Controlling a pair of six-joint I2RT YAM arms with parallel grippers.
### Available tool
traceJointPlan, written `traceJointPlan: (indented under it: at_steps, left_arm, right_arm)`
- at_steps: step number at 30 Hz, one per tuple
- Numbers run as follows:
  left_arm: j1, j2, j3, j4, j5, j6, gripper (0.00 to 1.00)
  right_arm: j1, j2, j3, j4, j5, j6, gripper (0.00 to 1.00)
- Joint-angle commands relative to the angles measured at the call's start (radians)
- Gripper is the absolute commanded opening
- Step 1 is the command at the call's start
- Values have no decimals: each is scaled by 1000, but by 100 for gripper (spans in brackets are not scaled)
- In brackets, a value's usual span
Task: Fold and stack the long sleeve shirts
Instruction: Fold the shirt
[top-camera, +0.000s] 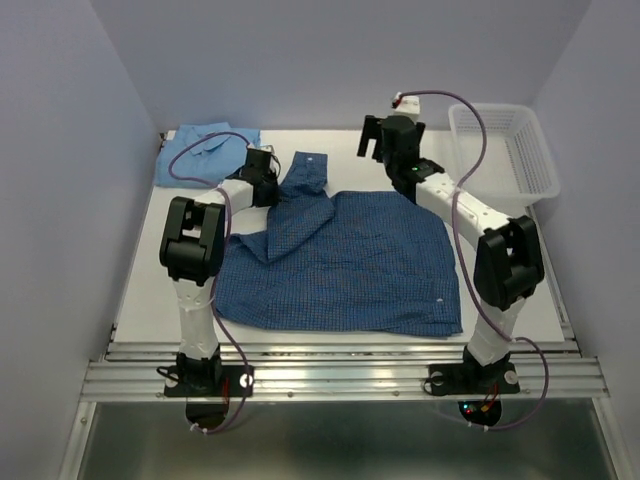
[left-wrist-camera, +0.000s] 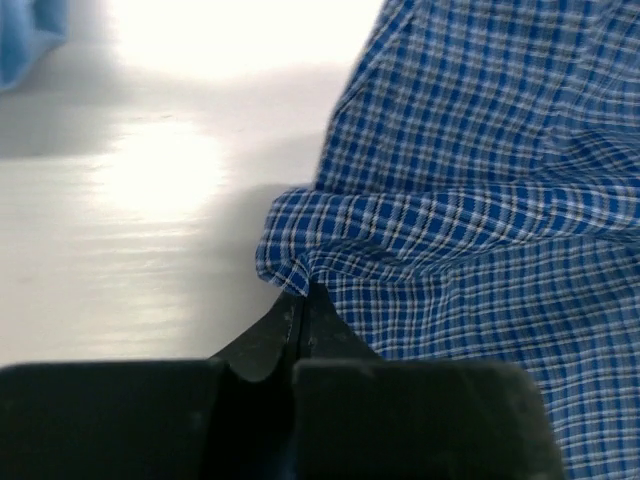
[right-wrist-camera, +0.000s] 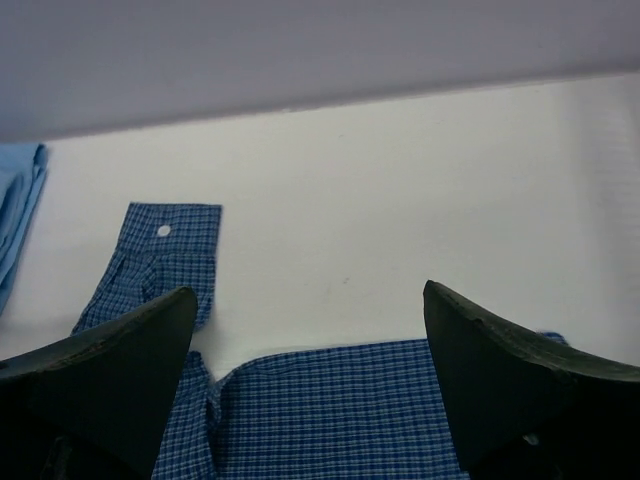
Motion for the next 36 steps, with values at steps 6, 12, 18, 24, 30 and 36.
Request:
traceJointPlan:
  at_steps: [6,12,18,24,30,36]
  left_arm:
    - [-8,7,174,-37,-15,-30,0]
    - [20,-58,275,2,-35,-1,0]
    - [53,-93,347,-24,-33,30,0]
    - [73,-84,439,-33,28,97,0]
    - [73,-14,579,-59,113,166,0]
    - [73,60,670,-113,140,171,0]
  right_arm:
    - [-133,70,57,-338,10,91,100]
    - [-222,202,196,-441,-22,145,100]
    - [-232,289,250,-471,2,110,100]
    - [-262,366,299,-468,44,137,100]
    - [-282,375,304,-469,19,156,100]
    - [-304,381,262,-469,48,148,85]
